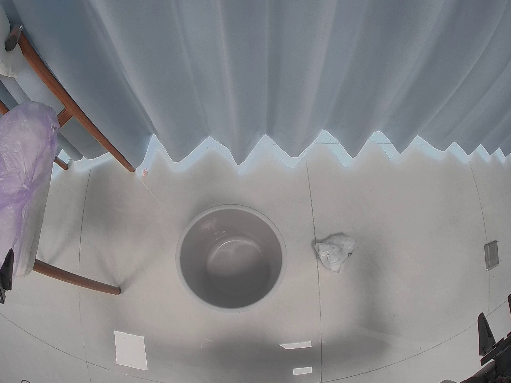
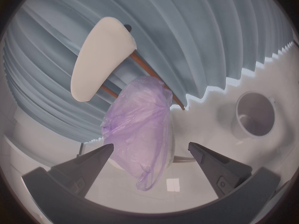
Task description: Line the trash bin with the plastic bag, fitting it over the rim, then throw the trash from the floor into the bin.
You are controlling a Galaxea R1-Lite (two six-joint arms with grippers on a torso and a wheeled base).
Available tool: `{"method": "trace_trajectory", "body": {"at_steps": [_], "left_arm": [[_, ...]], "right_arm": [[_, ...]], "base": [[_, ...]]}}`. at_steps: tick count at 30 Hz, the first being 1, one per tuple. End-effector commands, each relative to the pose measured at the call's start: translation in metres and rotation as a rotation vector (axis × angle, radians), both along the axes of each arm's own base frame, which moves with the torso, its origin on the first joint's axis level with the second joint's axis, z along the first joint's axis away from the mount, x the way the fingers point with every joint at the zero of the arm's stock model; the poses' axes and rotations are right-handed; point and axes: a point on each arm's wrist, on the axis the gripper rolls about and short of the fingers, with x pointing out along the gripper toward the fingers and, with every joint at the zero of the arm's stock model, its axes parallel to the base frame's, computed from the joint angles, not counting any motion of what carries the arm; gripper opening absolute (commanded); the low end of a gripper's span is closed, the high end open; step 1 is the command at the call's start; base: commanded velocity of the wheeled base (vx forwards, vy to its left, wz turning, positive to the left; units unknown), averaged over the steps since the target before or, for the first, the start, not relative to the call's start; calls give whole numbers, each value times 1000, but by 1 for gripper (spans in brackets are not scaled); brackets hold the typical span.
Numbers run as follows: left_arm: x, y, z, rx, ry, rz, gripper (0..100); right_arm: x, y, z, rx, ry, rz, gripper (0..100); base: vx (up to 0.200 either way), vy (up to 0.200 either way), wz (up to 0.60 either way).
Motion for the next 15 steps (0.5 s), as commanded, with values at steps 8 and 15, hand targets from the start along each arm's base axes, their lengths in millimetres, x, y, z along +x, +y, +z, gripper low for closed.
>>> {"method": "trace_trajectory", "body": {"at_steps": [8,15], "left_arm": [[19,-4,-5,56,112,-99,100],[38,-4,-5,73,136,-111,100]], "right_arm": [[0,0,-5,0,-2,0,100],[0,0,-5,0,0,0,100]], "base": [[0,0,0],[0,0,0]]}}
